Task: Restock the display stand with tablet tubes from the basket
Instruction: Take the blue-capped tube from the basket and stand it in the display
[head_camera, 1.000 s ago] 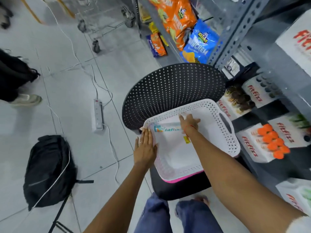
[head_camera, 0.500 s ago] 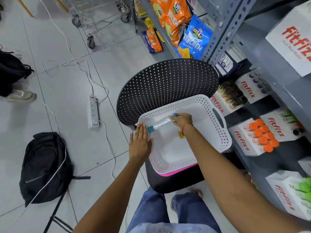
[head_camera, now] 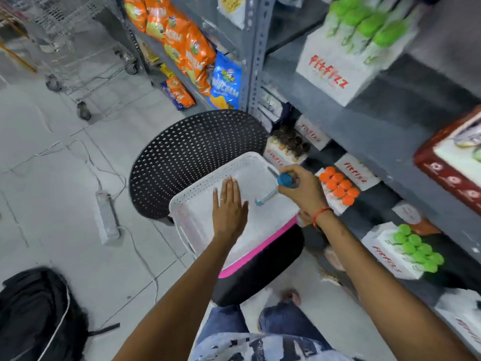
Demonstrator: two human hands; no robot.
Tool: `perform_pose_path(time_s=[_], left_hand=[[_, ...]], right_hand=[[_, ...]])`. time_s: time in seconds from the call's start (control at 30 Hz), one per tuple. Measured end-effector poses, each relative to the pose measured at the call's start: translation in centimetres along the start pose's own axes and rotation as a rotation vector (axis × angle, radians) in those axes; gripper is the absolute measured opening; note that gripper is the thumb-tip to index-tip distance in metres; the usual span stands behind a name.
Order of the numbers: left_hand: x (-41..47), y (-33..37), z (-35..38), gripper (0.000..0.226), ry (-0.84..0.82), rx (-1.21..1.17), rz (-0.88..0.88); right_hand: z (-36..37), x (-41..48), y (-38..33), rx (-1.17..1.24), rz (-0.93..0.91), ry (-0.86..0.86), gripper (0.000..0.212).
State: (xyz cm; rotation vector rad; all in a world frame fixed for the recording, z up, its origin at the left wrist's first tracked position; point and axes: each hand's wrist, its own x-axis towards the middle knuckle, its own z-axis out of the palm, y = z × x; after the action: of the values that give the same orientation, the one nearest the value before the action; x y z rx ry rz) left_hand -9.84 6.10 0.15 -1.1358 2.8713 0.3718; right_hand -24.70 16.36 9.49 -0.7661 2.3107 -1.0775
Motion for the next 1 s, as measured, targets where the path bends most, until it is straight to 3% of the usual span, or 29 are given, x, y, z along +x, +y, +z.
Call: perform_pose_path(time_s=[0.13,0.37,0.57,0.73,0.83,1.0], left_hand=[[2.1,6.3,-1.6,0.061,0.082,0.01,0.186],[4.8,19.7,-5.9,0.072,0.187,-0.041,0.607],[7.1,27.5,-7.1,0.114,-0.029,0.052,0.744],[8.1,28.8,-6.5,0.123,-0.158,0.123,0.737],[8.0,28.6,-6.6,0.122,-0.159,0.136,0.736],[8.1,28.7,-6.5,0.123,-0.17,0.181,0.719]], right_hand=[[-7.7,-2.8,0.0,0.016,-0.042,0.183,0.036],[-19.6,-10.0,0.7,0.016,0.041,0.607,0.038],[-27.8,-13.3,1.5,-0.113,0.062,0.936,0.037],[-32.9,-12.2,1.6,-0.253,0.142,0.973,0.042],[-34.2,-11.2,1.6,-0.356,0.216,0.885,0.043],[-35.8,-10.1,2.6,-0.392,0.183,0.782,0.044]])
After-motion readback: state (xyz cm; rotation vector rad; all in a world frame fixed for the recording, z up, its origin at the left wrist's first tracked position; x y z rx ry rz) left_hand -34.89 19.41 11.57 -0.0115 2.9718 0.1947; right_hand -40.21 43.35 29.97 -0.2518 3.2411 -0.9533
